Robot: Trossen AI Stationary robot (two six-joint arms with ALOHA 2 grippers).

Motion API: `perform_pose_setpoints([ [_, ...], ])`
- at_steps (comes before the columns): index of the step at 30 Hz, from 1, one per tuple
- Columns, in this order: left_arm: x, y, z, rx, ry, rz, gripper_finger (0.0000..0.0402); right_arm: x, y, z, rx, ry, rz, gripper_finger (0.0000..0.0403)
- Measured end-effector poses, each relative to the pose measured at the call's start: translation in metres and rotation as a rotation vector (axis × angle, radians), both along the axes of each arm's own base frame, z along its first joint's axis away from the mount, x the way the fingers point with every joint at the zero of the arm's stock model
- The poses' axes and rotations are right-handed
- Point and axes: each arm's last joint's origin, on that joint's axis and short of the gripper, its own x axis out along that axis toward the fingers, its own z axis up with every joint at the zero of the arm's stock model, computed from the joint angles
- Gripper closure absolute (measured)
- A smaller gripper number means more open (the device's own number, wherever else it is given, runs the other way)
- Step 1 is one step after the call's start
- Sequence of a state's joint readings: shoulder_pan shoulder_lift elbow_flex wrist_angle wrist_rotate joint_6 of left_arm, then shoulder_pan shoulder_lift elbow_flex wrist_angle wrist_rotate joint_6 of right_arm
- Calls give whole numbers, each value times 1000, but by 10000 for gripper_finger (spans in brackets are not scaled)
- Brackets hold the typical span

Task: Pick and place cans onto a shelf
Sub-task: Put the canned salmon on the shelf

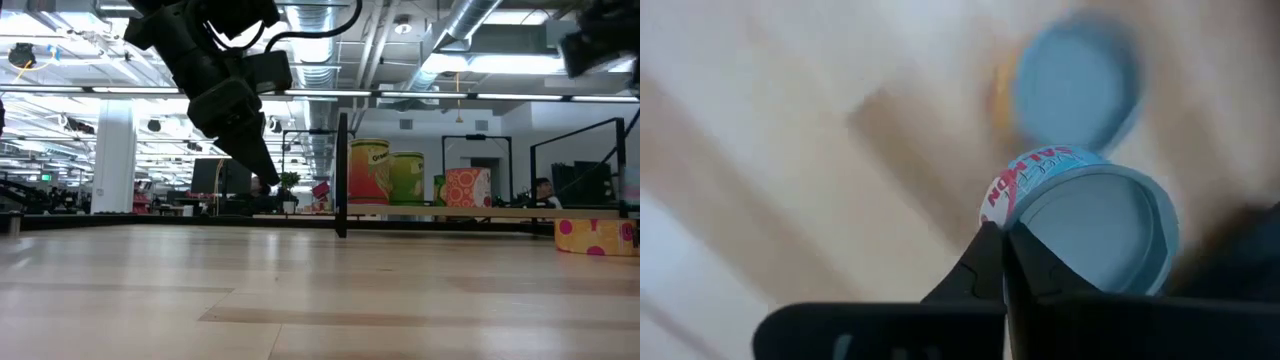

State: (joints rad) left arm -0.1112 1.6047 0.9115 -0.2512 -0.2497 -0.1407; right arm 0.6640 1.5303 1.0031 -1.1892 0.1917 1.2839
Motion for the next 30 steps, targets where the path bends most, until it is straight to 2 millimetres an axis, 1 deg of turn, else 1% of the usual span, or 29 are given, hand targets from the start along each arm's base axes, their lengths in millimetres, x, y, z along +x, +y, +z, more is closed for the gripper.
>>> perform_pose_setpoints([
  [6, 0, 0, 0, 9, -1, -12, 401, -10, -35, 34, -92, -103, -14, 399],
  [10, 0, 0, 0, 10, -2, -14, 402, -17, -67, 52, -125, -99, -60, 399],
  [12, 0, 0, 0, 13, -2, -18, 401, -17, -85, 57, -129, -95, -100, 399],
  [16, 1, 0, 1, 12, -15, -18, 401, -11, -120, 63, -137, -102, -161, 399],
  [23, 1, 0, 1, 11, -14, -19, 401, -2, -181, 60, -142, -75, -190, 400],
  [27, 1, 0, 1, 11, -14, -18, 401, -1, -211, 60, -118, -92, -193, 400],
  [30, 1, 0, 1, 11, -13, -18, 401, -5, -231, 58, -112, -88, -217, 399],
])
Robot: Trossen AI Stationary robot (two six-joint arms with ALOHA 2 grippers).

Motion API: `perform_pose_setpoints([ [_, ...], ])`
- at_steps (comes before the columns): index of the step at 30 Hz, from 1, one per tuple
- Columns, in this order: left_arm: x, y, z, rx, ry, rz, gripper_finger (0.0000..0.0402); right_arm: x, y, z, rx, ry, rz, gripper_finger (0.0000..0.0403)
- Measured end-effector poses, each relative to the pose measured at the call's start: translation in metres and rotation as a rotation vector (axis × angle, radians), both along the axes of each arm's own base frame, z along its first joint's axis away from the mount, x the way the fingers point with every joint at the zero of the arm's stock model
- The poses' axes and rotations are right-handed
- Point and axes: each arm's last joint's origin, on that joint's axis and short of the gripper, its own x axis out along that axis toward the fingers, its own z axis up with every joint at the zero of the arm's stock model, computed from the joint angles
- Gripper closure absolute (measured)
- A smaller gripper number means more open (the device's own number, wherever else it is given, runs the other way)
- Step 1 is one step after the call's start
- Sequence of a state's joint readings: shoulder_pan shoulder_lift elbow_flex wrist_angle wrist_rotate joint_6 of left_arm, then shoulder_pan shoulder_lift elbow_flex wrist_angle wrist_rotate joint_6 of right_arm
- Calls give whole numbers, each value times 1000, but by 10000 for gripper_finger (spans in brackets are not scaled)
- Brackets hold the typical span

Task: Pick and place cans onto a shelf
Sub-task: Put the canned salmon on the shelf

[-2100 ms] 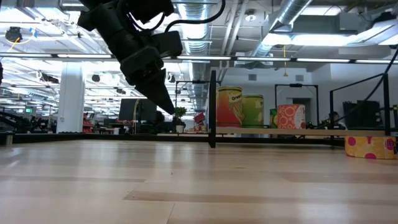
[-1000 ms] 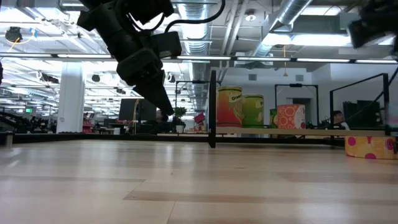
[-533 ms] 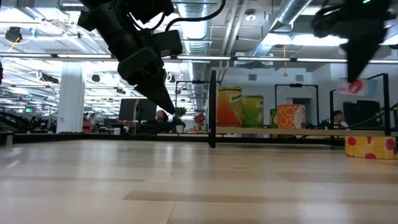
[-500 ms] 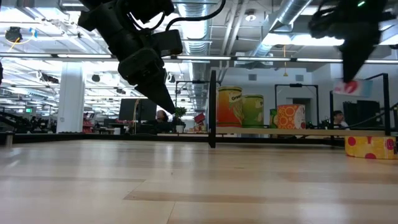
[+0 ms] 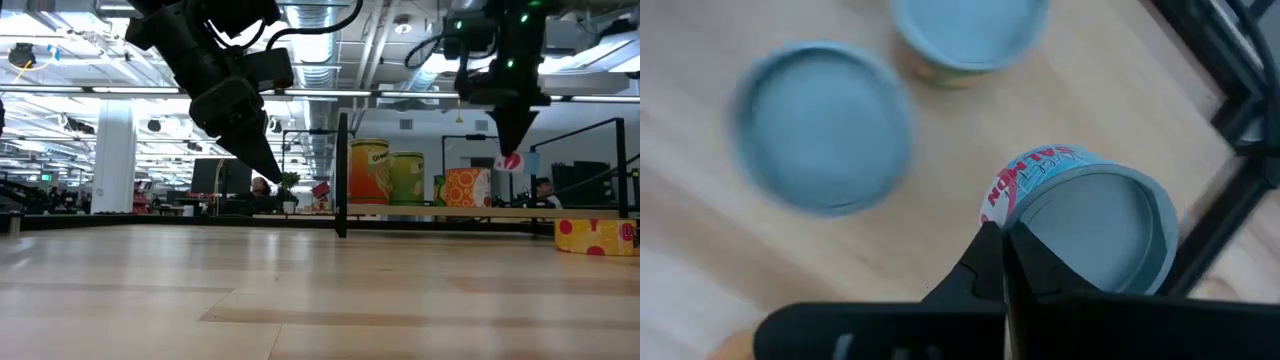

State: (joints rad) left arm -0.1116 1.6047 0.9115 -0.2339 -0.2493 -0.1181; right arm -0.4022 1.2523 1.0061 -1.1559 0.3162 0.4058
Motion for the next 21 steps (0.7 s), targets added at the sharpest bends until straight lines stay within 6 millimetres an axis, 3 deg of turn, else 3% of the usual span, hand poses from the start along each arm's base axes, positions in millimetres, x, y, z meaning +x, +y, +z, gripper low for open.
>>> perform_pose_setpoints([
  [11, 0, 0, 0, 1, 1, -1, 402, 4, -53, -24, 66, 5, -35, 399],
  [21, 0, 0, 0, 0, 3, -1, 401, 6, -74, -50, 128, 105, -28, 391],
])
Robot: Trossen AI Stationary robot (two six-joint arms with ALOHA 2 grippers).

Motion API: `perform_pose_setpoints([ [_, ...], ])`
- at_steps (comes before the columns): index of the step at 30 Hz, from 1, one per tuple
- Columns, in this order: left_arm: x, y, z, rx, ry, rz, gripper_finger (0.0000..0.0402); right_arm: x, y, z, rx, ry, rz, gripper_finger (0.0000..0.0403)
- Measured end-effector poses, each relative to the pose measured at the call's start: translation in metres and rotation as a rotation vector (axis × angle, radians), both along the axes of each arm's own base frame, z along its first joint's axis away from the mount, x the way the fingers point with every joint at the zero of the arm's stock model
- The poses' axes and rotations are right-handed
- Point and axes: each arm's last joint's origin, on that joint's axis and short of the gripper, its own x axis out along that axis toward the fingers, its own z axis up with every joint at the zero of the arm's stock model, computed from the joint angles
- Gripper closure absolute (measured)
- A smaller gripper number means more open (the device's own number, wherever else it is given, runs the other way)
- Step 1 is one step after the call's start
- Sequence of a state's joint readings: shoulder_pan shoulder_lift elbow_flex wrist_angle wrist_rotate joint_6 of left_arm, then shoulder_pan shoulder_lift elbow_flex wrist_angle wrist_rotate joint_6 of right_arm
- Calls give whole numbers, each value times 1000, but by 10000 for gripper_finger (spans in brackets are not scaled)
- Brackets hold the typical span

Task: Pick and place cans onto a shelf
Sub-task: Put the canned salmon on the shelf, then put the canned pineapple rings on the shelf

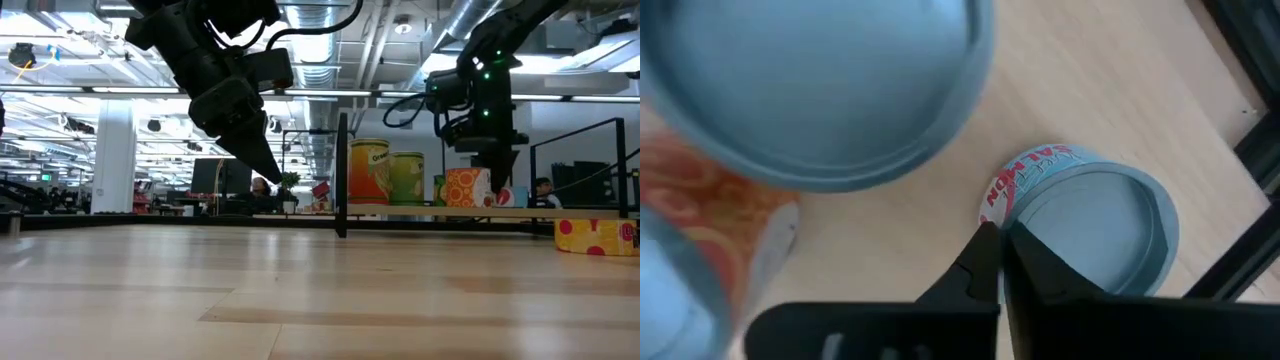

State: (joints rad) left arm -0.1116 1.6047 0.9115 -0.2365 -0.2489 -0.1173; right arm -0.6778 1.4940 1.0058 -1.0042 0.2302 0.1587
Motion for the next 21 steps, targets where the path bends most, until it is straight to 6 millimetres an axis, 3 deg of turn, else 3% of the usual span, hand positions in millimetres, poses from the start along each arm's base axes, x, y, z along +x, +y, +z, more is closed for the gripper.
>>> perform_pose_setpoints([
  [8, 0, 0, 0, 0, 0, 0, 401, -5, -11, 1, -24, -22, -31, 332],
  [16, 0, 0, 0, 0, 1, 0, 401, -10, -14, 2, -29, -18, -30, 316],
  [21, 0, 0, 0, 0, 2, 1, 401, -14, -6, 18, -45, -37, -18, 315],
])
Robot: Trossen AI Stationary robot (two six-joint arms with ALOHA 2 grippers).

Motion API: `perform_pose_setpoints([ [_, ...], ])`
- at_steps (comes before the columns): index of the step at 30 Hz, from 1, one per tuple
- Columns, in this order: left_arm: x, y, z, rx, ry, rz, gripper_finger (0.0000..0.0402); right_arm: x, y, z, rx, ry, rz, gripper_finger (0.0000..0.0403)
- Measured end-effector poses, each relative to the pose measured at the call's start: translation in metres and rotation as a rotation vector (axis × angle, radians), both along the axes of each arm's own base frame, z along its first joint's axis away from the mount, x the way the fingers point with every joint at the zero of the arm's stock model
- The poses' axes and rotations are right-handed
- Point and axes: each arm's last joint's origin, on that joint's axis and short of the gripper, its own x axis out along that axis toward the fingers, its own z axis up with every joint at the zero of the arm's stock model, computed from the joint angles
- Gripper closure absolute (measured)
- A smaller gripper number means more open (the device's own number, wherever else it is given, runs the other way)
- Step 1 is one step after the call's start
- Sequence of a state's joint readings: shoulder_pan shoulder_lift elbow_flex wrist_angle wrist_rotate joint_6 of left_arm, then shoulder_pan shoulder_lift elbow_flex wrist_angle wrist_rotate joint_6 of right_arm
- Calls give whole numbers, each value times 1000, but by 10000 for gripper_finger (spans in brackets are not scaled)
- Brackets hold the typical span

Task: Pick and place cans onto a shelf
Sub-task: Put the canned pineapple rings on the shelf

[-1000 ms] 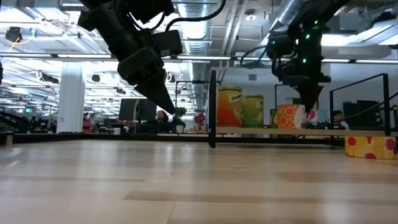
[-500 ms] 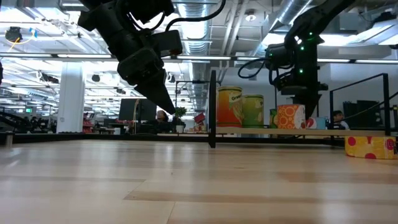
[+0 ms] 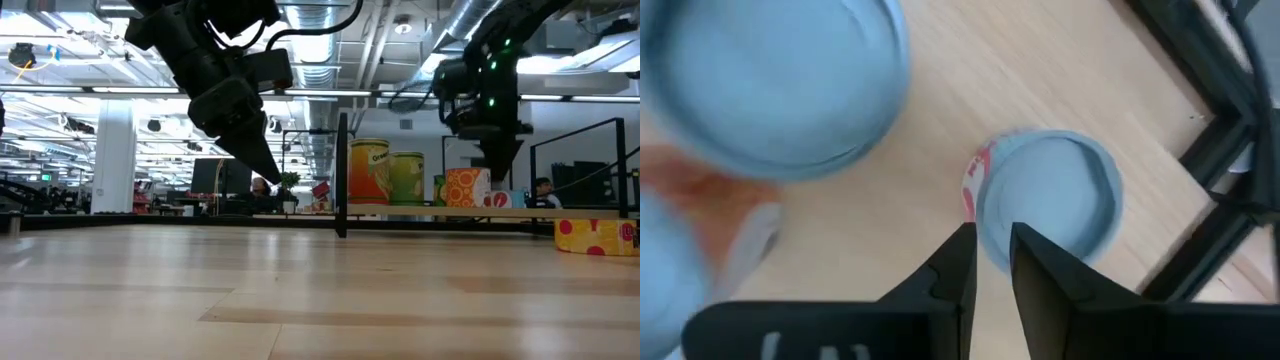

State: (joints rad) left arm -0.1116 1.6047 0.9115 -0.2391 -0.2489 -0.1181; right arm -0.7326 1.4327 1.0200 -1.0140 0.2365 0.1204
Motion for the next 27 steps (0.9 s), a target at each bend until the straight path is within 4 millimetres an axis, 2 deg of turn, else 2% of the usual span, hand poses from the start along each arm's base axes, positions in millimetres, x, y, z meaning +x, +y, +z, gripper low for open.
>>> perform_pose_setpoints([
  [5, 0, 0, 0, 0, 5, 0, 401, -7, 22, 29, -4, -88, -27, 315],
  [9, 0, 0, 0, 0, 6, 0, 401, -9, 60, 44, 121, -182, 8, 315],
  [12, 0, 0, 0, 0, 6, 0, 402, -4, 93, 50, 142, -219, 24, 315],
  [17, -1, 0, -1, 1, 17, 1, 401, 6, 152, 38, 177, -279, 130, 315],
  [20, -1, 0, -1, 1, 17, 1, 401, 8, 183, 30, 135, -295, 166, 315],
  [24, -1, 0, -1, -2, 16, 5, 401, 2, 216, 19, 78, -303, 167, 315],
  [27, -1, 0, -1, -2, 16, 4, 401, -2, 233, 11, 12, -315, 147, 315],
])
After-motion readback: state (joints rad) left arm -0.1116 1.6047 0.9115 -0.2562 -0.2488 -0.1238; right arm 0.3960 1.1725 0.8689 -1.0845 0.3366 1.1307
